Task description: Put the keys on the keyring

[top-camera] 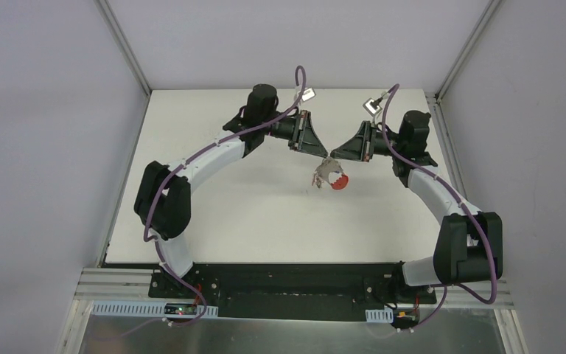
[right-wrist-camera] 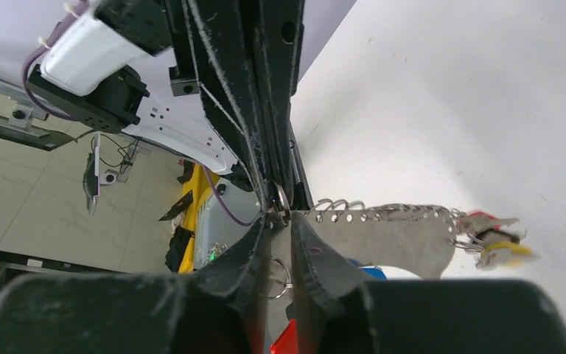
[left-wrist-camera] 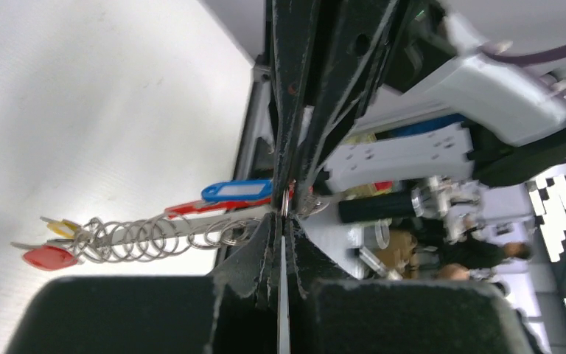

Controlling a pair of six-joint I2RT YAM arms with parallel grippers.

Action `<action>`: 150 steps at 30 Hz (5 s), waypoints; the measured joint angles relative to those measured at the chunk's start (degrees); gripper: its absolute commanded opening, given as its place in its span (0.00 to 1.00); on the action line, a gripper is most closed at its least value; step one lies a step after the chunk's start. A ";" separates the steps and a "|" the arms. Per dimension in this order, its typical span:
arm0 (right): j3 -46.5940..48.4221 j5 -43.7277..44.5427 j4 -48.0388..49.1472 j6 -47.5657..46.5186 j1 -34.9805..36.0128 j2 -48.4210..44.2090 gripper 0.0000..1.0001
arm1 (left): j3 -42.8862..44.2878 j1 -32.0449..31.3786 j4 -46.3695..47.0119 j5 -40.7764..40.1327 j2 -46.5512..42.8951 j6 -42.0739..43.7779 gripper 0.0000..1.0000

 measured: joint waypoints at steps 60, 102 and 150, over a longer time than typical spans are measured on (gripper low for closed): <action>8.22 -4.33 -42.64 -41.46 7.30 -1.77 0.18 | 27.41 -6.49 -64.96 -4.37 6.05 46.40 0.00; 4.28 5.75 -1.46 3.98 2.64 1.09 0.00 | 0.13 3.85 6.67 -0.76 -1.95 -10.40 0.35; -1.97 4.22 19.85 15.39 1.53 1.68 0.40 | -0.02 1.57 0.00 -0.35 -1.73 -4.96 0.00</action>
